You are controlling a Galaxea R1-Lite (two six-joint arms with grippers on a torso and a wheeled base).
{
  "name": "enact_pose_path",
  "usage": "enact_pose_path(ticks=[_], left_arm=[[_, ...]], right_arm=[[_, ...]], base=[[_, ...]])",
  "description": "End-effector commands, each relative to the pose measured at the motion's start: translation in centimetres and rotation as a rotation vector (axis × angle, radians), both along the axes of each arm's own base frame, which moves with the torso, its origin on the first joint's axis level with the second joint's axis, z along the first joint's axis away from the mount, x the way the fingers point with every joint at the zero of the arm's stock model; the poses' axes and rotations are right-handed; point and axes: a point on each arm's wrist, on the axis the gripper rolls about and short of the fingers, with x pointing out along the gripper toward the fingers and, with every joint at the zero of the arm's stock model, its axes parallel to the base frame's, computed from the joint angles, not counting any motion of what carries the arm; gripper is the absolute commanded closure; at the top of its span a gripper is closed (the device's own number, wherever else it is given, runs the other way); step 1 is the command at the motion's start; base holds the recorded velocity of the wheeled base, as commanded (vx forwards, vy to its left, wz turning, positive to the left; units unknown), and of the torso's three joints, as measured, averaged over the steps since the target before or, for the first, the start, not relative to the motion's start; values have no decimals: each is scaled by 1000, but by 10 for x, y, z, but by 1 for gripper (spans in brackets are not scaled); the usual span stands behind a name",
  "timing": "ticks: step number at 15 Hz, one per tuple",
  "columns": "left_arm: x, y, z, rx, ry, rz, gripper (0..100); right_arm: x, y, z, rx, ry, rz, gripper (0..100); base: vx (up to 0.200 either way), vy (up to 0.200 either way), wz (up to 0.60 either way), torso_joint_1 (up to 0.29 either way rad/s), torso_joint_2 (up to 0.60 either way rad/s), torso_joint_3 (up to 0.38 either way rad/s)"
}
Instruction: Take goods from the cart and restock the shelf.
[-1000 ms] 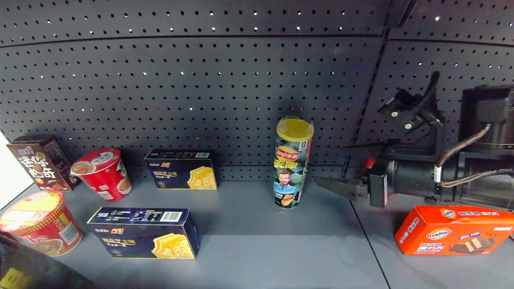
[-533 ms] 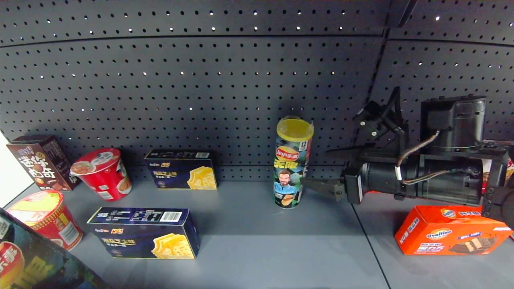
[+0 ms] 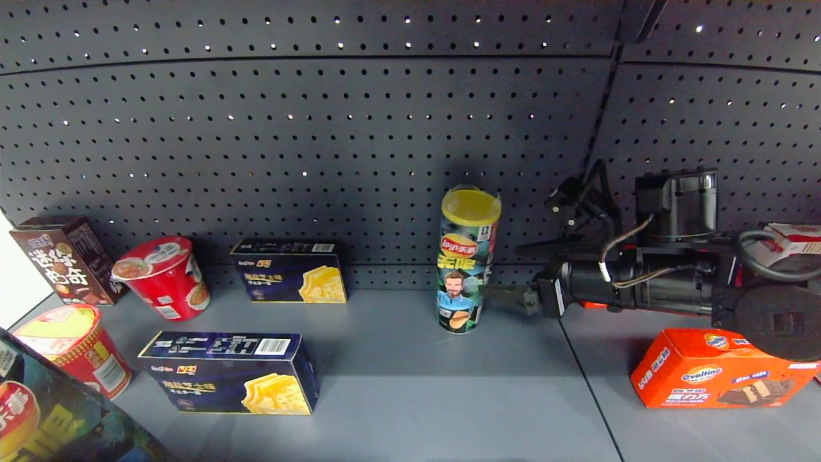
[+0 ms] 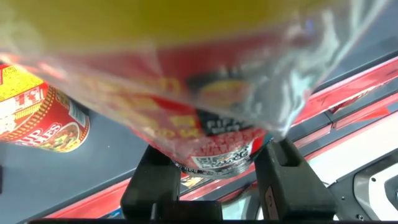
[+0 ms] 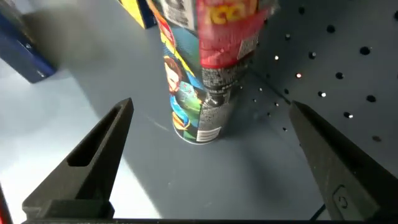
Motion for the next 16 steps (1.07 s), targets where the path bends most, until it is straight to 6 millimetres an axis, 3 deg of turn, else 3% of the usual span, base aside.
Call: enact_pose_path(ticks=[1,8,11,16], left_arm=[[-4,1,-1,-3,-11,0,100],[-10,2,-6,-5,-24,3,100],[-13,3,-9,-4,-33,15,100],[-14,4,-10,-4,-32,22,100]], right_arm=[[8,2,-7,-9,15,-4,0],[27,6,-14,9,11,15,0],[40,16,-23,28,6,66,0],[47,23,-37,22,37,100,0]], base=[[0,0,0,0,0,0],[0,0,0,0,0,0],[0,0,0,0,0,0],[0,0,0,0,0,0]])
